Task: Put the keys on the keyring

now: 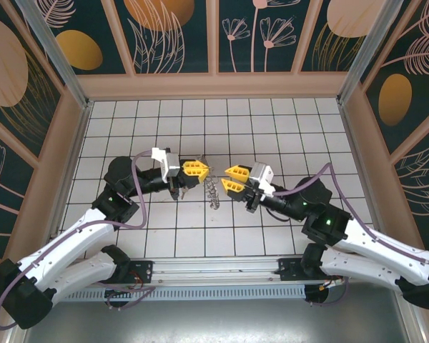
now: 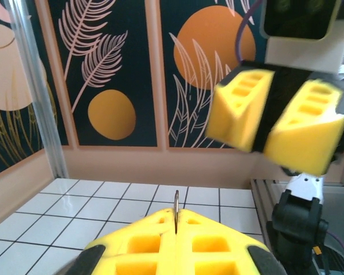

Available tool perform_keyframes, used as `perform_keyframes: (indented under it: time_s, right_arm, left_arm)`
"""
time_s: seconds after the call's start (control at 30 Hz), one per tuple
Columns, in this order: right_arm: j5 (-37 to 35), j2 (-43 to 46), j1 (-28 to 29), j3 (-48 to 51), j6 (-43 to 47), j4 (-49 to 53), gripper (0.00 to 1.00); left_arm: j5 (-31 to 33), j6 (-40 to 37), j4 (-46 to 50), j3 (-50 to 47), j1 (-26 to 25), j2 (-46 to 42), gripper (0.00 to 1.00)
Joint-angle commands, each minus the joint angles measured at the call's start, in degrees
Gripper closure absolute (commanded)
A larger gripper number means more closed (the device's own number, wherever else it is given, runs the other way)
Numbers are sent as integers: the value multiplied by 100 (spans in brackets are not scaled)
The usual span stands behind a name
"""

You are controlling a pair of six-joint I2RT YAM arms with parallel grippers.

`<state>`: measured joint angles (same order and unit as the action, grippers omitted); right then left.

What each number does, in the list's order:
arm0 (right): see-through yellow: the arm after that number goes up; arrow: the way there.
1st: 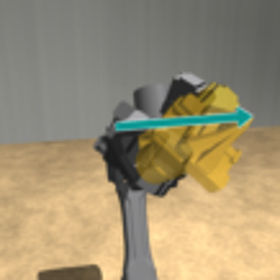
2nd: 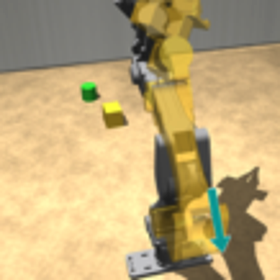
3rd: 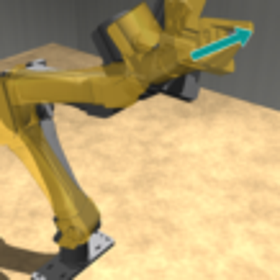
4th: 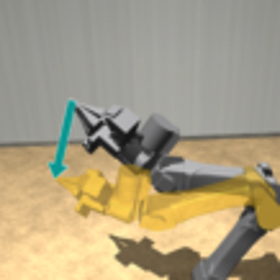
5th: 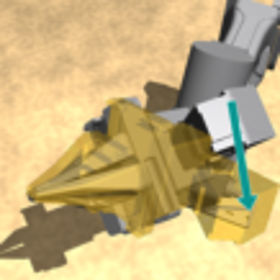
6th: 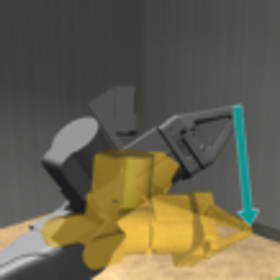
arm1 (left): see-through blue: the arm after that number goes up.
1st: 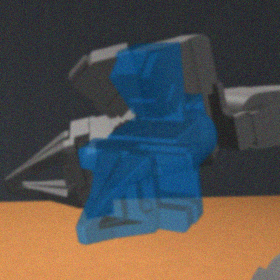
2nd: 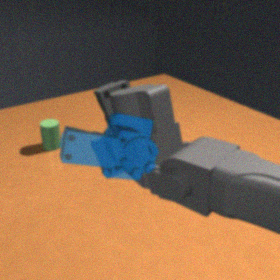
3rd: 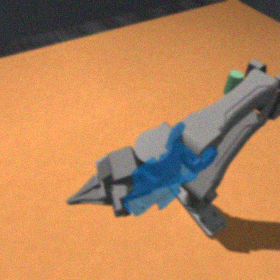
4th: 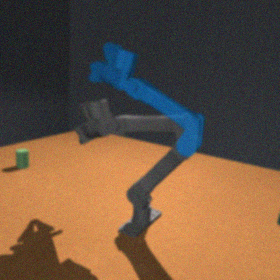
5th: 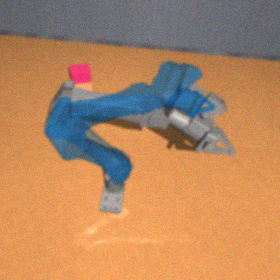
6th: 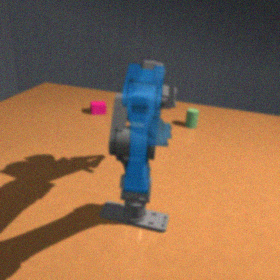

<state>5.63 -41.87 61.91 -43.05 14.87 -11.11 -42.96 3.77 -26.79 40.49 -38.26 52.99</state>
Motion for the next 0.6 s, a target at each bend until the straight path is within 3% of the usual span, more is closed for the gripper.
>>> perform_keyframes:
  time_s: [0.0, 0.3, 0.57]
  right_arm:
    - [63, 12, -211, -162, -12, 47, 77]
    - [1429, -183, -582, -217, -127, 115, 76]
    - [1635, -473, -629, -317, -114, 246, 75]
  left_arm:
    - [-408, 208, -493, 51, 9, -8, 100]
    - [-827, 300, -385, 237, 7, 71, 100]
    - [-885, 283, -311, 249, 5, 52, 100]
